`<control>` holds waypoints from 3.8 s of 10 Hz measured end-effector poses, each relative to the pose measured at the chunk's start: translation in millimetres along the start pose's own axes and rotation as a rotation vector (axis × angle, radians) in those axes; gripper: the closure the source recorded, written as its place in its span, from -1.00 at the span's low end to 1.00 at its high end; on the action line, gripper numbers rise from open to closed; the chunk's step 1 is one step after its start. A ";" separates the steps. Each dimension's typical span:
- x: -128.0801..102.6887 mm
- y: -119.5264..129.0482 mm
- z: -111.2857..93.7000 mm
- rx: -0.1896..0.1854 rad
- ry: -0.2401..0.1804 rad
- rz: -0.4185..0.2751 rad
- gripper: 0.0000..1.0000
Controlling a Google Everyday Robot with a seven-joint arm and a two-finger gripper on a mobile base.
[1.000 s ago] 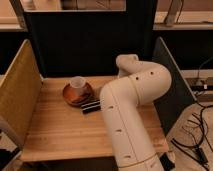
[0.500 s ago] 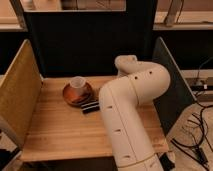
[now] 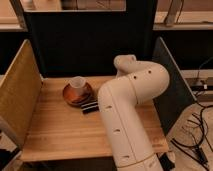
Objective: Stand the bottle upright
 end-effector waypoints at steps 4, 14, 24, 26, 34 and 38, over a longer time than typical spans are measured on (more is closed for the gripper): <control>-1.6 1.2 -5.6 -0.014 -0.015 0.006 1.00; -42.6 -19.2 -93.5 -0.136 -0.216 0.062 1.00; -50.9 -1.9 -178.8 -0.210 -0.671 -0.138 1.00; -46.5 -6.1 -175.3 -0.195 -0.725 -0.164 1.00; -43.2 -9.3 -172.2 -0.186 -0.859 -0.160 0.57; -43.2 -9.4 -172.2 -0.186 -0.859 -0.160 -0.24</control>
